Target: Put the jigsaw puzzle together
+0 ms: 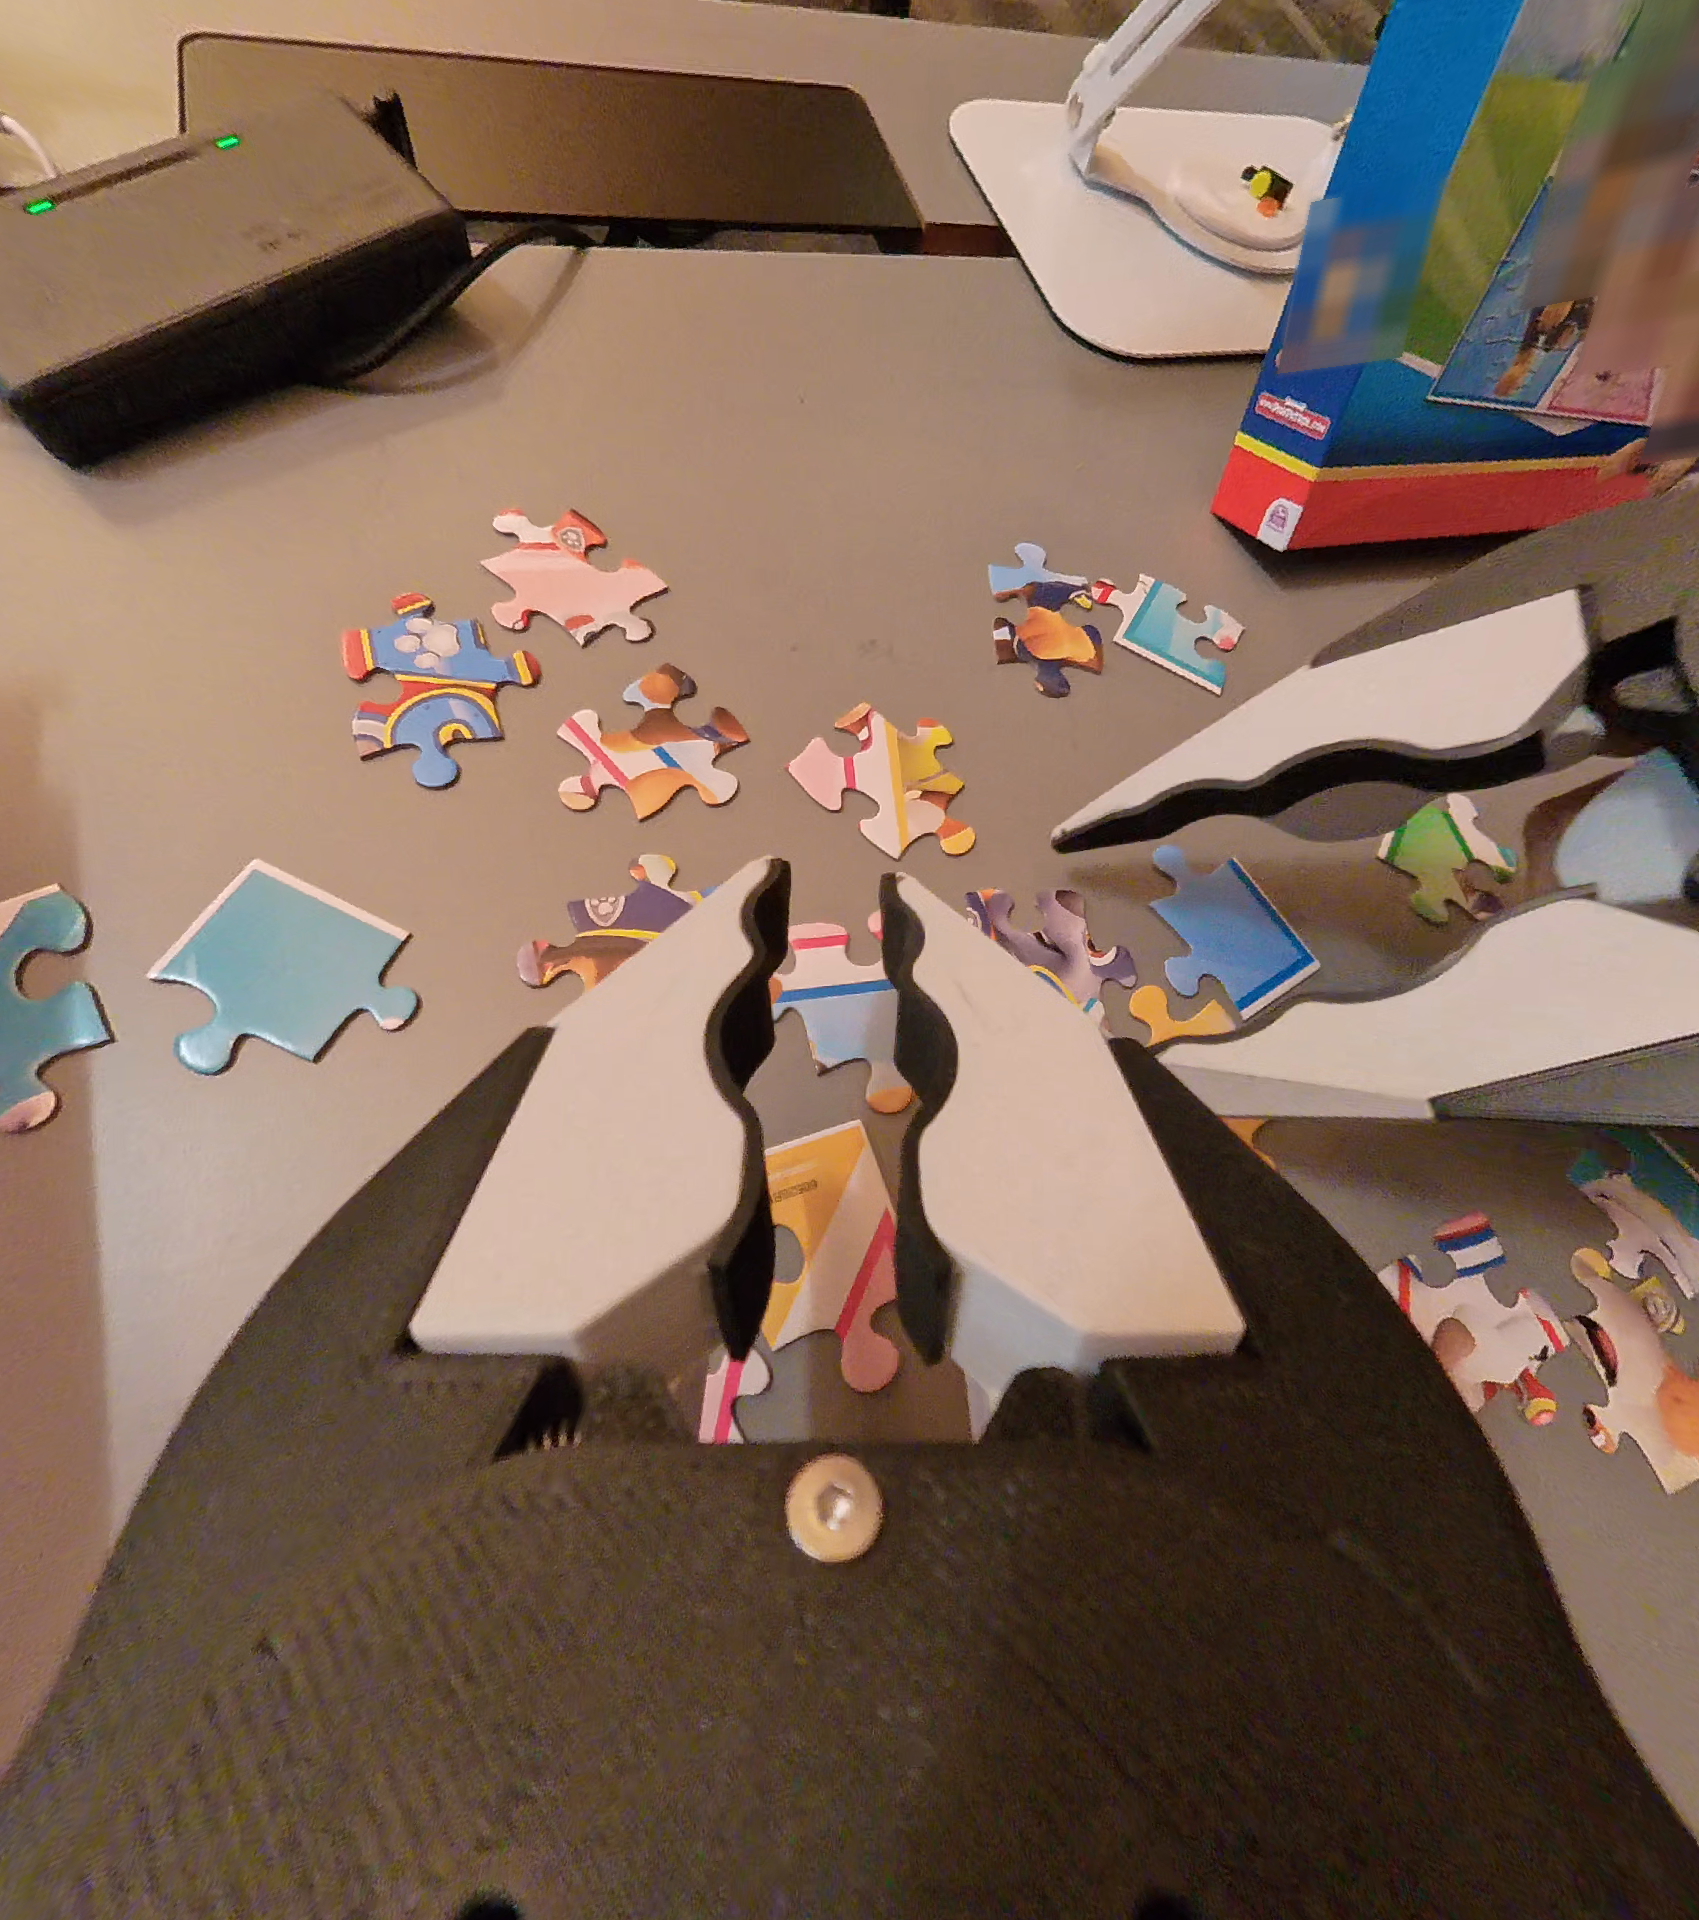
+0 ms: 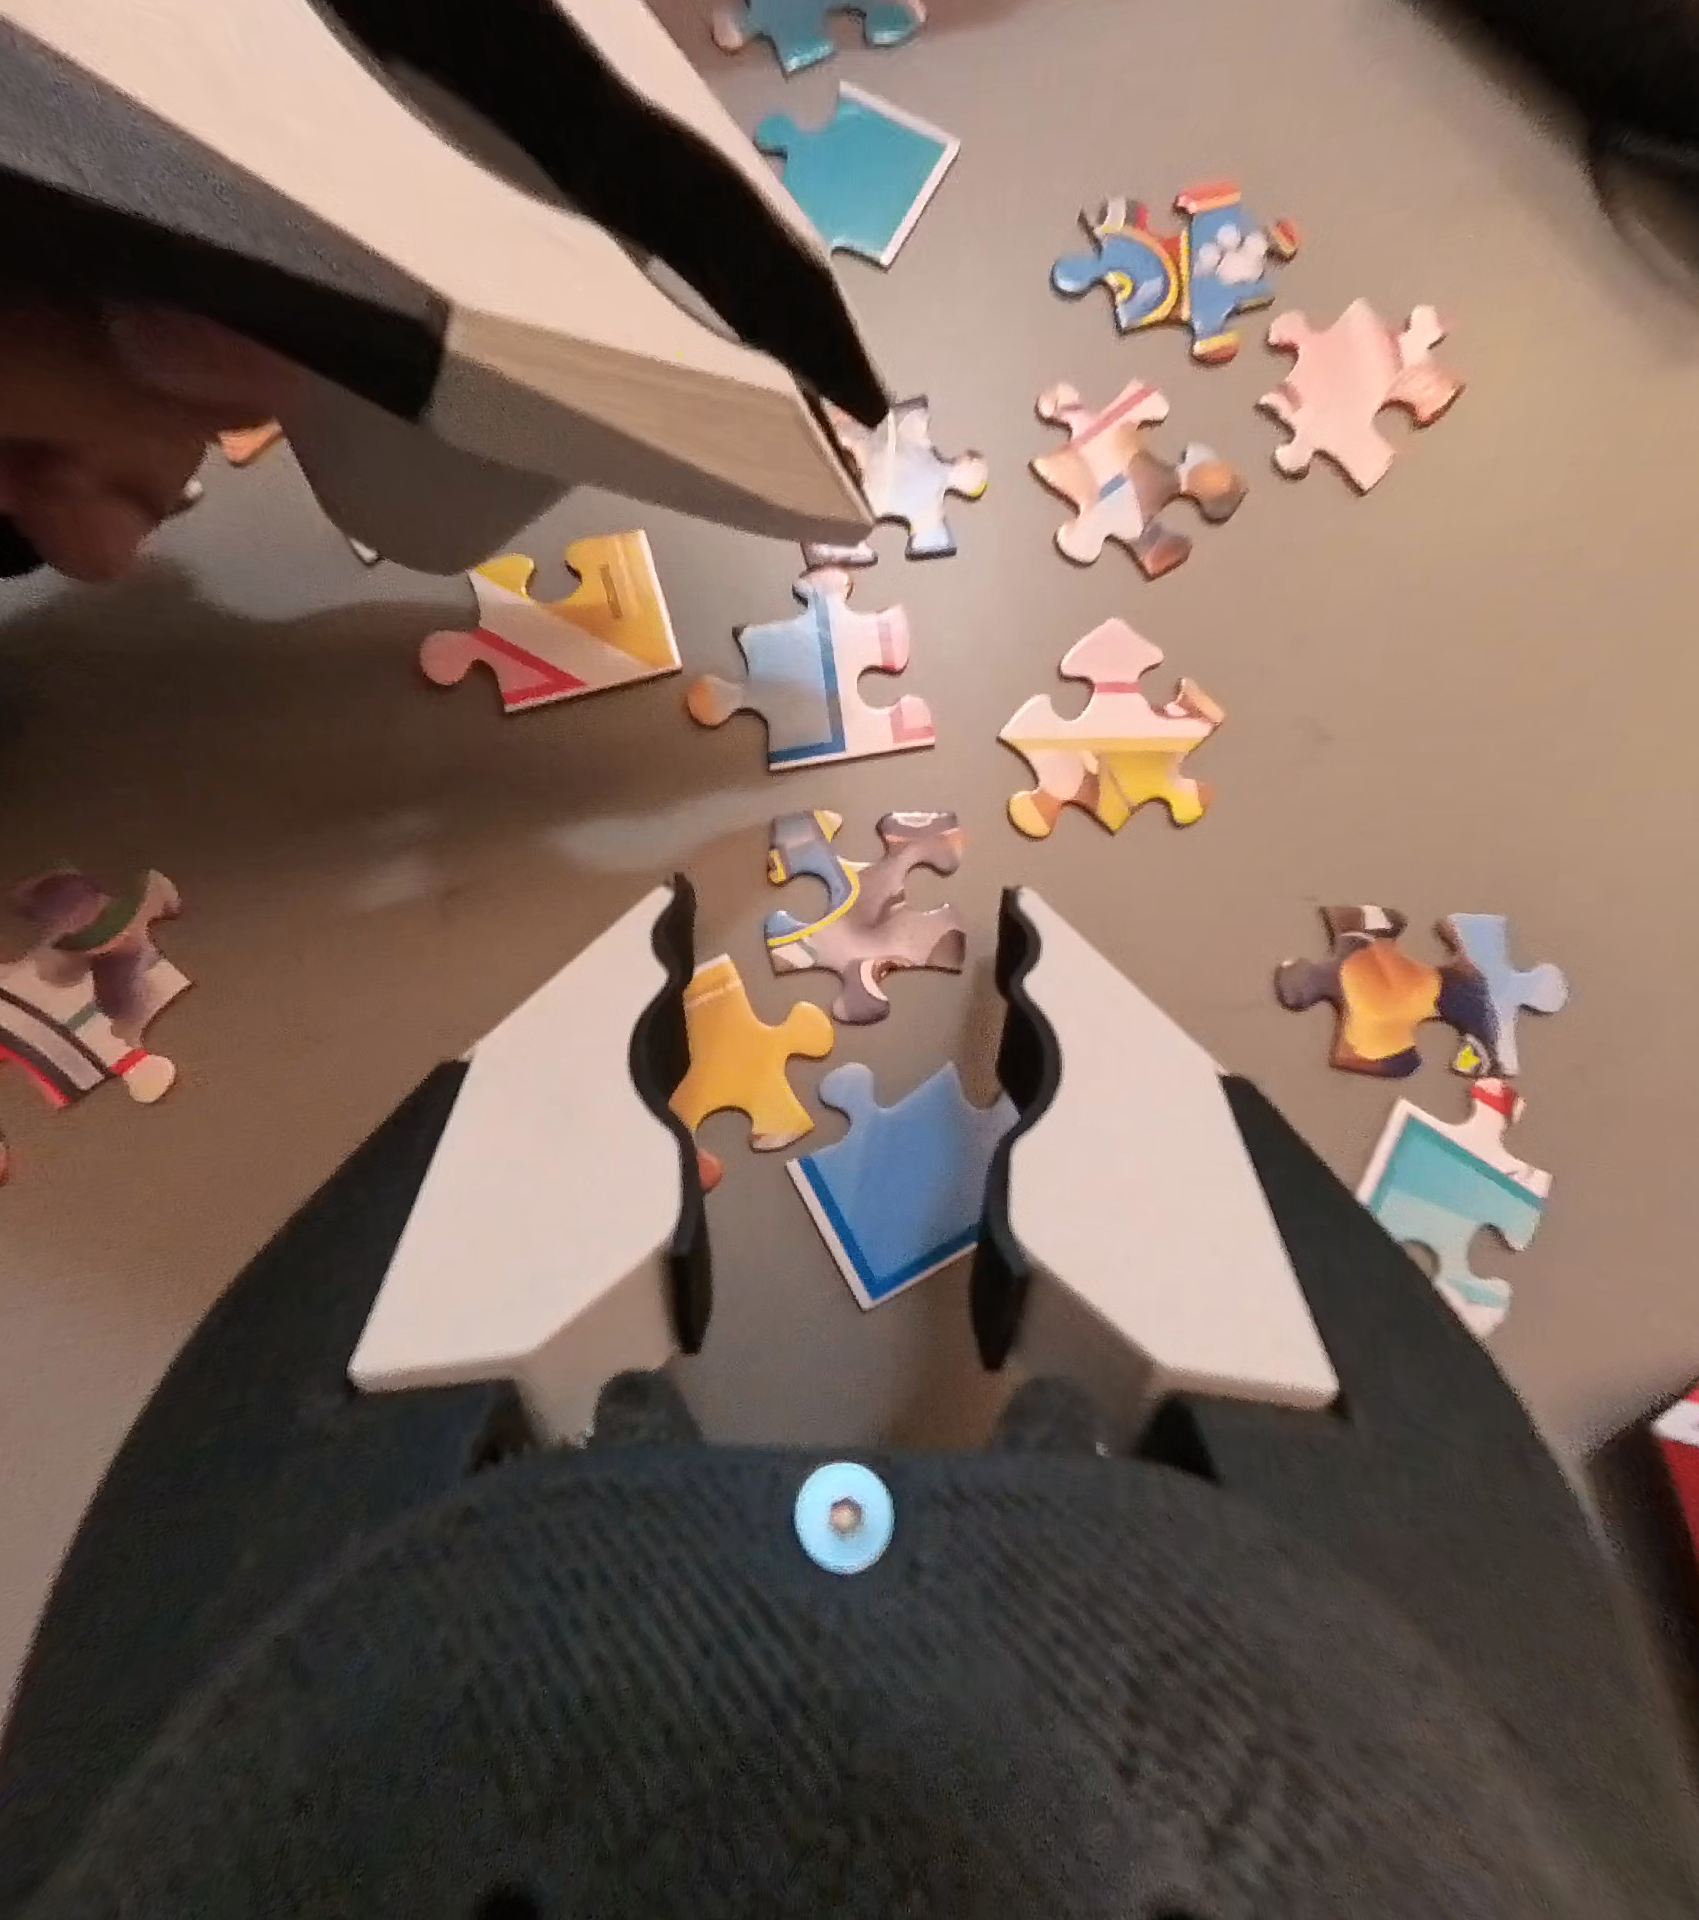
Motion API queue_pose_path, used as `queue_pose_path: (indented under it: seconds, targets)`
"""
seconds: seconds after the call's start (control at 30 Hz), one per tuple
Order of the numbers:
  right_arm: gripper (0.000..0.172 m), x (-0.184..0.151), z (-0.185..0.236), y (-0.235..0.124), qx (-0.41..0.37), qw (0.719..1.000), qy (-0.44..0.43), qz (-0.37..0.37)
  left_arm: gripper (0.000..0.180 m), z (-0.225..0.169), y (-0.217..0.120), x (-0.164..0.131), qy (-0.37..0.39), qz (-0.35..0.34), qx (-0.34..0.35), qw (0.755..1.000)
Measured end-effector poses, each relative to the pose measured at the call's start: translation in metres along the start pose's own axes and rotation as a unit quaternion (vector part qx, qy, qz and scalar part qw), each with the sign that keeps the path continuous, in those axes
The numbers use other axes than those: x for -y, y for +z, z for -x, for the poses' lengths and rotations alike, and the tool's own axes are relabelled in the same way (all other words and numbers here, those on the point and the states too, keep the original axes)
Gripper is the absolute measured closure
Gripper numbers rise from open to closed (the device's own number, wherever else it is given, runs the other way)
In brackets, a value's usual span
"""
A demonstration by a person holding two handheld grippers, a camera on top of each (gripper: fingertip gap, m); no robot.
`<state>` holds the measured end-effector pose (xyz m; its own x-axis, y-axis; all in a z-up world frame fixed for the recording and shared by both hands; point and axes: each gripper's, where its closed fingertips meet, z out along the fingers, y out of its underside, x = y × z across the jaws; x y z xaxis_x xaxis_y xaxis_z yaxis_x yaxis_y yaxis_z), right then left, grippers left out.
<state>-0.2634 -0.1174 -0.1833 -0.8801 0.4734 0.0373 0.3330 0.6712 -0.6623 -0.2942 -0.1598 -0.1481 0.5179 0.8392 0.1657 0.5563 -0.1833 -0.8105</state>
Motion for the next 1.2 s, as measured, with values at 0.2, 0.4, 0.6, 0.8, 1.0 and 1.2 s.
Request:
queue_pose_path:
  seconds: [0.2,0.4,0.6,0.8,1.0,1.2]
  targets:
    - [0.116,-0.006,-0.003,0.006,0.014,1.0,0.015,0.004,0.165,-0.004,-0.001,0.003,-0.013,-0.008,-0.017,1.0]
    - [0.133,-0.007,0.001,0.004,0.003,1.0,0.021,0.007,0.165,-0.003,0.0,0.001,-0.018,-0.005,-0.018,1.0]
    - [0.134,-0.007,0.0,0.004,0.001,1.0,0.026,-0.001,0.165,-0.007,0.001,0.001,-0.017,-0.005,-0.024,1.0]
    - [0.134,-0.009,-0.001,0.002,-0.005,1.0,0.024,0.007,0.165,-0.008,0.001,0.001,-0.025,-0.007,-0.032,0.999]
    - [0.144,-0.013,-0.001,-0.002,-0.009,1.0,0.006,0.025,0.162,-0.013,0.003,-0.001,-0.038,-0.001,-0.051,0.998]
    - [0.12,-0.005,-0.014,-0.002,-0.035,0.999,-0.013,0.009,0.16,-0.016,0.002,0.001,-0.057,-0.007,-0.072,0.996]
